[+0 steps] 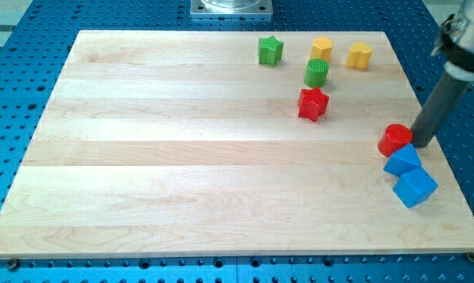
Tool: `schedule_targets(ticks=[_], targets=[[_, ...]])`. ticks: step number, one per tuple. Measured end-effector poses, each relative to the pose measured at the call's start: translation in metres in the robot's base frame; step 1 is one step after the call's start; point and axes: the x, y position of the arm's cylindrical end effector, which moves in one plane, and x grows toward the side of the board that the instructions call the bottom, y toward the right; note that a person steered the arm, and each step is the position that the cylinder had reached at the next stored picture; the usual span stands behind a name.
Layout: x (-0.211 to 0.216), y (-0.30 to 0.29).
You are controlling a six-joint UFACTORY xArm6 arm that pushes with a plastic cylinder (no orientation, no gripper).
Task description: Slightly move the red circle upwards
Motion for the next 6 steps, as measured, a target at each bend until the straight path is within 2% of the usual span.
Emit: schedule_targets(ticks=[1, 2, 3, 4, 5, 6], targets=[[0.006, -0.07], [0.016, -0.087], [0.062, -0.09], [0.054, -0.136], [0.035, -0.136], [0.064, -0.142]])
